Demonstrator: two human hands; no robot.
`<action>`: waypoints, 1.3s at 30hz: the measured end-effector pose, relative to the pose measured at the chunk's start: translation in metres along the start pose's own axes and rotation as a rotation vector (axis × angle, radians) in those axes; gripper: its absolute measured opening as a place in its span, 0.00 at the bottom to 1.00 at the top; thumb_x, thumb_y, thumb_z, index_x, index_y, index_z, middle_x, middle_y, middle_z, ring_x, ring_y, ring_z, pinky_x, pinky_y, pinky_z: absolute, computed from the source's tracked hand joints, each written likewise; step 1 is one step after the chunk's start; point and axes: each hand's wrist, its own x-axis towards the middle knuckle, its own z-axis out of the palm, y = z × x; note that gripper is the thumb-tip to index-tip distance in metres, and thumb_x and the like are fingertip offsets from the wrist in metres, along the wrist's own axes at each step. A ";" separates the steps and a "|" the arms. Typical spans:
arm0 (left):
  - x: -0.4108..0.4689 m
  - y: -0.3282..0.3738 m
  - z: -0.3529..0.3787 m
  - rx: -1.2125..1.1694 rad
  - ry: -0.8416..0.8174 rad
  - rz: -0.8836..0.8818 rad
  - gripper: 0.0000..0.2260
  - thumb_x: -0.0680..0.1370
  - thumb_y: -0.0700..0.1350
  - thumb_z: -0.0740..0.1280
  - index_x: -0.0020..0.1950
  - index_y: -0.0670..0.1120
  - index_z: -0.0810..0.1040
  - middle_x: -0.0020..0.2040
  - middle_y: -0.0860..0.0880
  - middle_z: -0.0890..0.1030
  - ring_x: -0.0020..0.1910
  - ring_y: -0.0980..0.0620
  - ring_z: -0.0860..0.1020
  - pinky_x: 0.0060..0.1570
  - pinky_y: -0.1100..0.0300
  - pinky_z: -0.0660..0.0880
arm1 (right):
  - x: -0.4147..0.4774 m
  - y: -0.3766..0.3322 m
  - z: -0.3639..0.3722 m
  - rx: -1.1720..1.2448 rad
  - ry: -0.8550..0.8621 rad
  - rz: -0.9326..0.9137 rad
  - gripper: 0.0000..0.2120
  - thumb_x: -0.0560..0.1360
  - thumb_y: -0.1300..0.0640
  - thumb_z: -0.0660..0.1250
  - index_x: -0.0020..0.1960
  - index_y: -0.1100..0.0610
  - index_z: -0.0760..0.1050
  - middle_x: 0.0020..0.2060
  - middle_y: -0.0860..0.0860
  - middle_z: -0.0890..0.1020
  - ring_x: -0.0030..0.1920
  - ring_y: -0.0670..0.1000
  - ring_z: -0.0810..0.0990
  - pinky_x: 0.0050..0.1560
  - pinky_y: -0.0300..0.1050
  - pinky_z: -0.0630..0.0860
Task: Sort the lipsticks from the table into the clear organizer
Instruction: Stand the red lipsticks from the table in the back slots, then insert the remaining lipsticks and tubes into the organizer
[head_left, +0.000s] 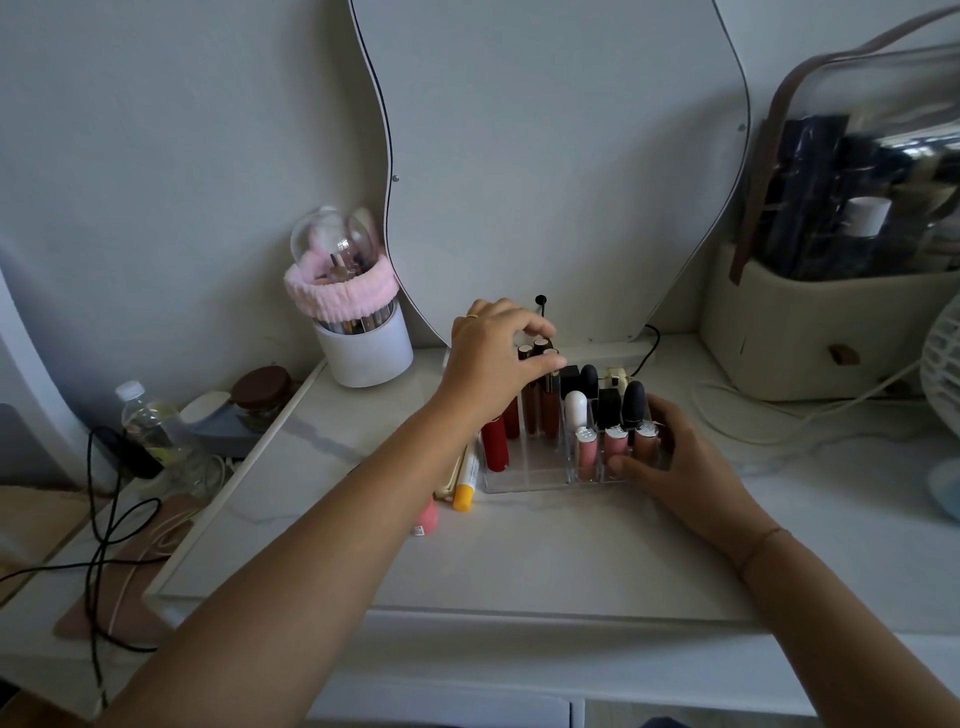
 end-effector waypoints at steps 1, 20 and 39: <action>0.000 -0.001 -0.003 -0.016 -0.001 -0.006 0.12 0.68 0.52 0.74 0.48 0.49 0.81 0.46 0.55 0.79 0.49 0.56 0.70 0.52 0.57 0.66 | 0.000 0.000 0.000 -0.006 0.000 0.000 0.36 0.66 0.55 0.76 0.70 0.49 0.64 0.57 0.46 0.79 0.54 0.46 0.78 0.51 0.40 0.72; -0.033 -0.106 -0.009 0.150 -0.397 -0.605 0.13 0.68 0.56 0.73 0.45 0.48 0.83 0.45 0.51 0.83 0.46 0.52 0.79 0.51 0.56 0.76 | -0.002 -0.004 -0.001 -0.013 -0.006 -0.002 0.35 0.66 0.56 0.76 0.69 0.48 0.65 0.56 0.45 0.79 0.51 0.43 0.78 0.46 0.33 0.70; -0.004 -0.055 -0.087 -0.503 0.071 -0.462 0.07 0.72 0.39 0.72 0.49 0.41 0.81 0.37 0.53 0.84 0.34 0.62 0.81 0.40 0.72 0.74 | -0.001 0.000 0.000 -0.023 0.000 -0.006 0.35 0.66 0.55 0.76 0.69 0.48 0.64 0.55 0.44 0.78 0.52 0.44 0.78 0.46 0.35 0.70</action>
